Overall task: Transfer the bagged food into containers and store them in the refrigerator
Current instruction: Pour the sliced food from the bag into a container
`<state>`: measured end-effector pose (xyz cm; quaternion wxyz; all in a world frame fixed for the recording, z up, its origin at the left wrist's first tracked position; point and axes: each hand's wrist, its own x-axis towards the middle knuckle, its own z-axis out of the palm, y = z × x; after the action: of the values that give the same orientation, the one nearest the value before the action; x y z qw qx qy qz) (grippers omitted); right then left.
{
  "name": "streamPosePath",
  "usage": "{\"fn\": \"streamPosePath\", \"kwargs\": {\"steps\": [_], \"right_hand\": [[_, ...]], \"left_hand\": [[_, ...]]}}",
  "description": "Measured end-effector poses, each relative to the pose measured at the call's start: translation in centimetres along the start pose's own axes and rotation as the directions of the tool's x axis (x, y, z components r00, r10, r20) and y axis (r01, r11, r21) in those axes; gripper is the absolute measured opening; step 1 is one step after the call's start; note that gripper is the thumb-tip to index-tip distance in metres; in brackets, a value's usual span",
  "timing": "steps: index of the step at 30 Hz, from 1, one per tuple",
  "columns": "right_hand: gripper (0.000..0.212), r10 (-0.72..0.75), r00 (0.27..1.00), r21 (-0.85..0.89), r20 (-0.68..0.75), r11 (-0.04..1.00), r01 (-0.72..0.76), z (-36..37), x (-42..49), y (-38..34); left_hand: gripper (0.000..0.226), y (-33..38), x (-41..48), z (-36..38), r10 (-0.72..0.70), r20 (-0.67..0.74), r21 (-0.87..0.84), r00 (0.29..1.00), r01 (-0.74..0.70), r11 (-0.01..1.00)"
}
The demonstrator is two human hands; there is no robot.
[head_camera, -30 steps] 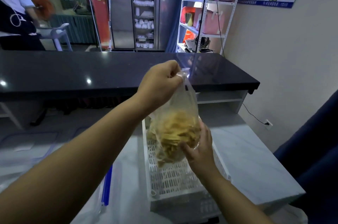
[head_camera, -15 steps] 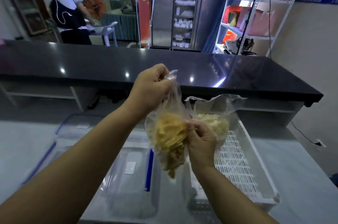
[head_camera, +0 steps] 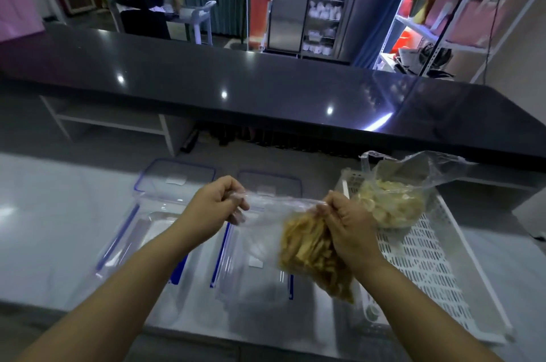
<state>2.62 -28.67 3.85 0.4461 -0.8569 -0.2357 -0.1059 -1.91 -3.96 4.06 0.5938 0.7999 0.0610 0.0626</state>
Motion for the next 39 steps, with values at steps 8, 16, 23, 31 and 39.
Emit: {"fn": "streamPosePath", "kwargs": {"steps": [8,16,23,31,39], "right_hand": [[0.023,-0.041,0.993,-0.103,0.109,0.993,0.052,2.2,0.3,-0.9],[0.02,-0.155,0.966,-0.295,0.208,0.932,0.213,3.3,1.3,-2.6],[0.018,-0.119,0.973,-0.379,0.2,0.906,0.189,3.8,1.2,-3.2],[0.013,0.26,0.966,-0.159,-0.002,0.953,-0.257,2.5,0.2,-1.3],[0.064,0.779,0.382,0.403,0.496,0.183,-0.897,1.5,-1.6,0.7]], "left_hand": [[0.023,-3.0,-0.4,-1.8,-0.103,0.119,0.101,0.987,0.091,0.991],[0.061,0.4,-0.7,1.4,0.158,0.246,0.373,0.956,-0.243,0.895],[0.024,-1.6,-0.5,4.9,0.082,0.027,0.208,0.996,-0.085,0.974],[0.021,-3.1,-0.9,5.7,0.051,-0.042,0.045,0.998,-0.05,0.998],[0.02,-3.5,-1.0,5.5,0.008,-0.004,-0.006,1.0,-0.008,1.0]]}}
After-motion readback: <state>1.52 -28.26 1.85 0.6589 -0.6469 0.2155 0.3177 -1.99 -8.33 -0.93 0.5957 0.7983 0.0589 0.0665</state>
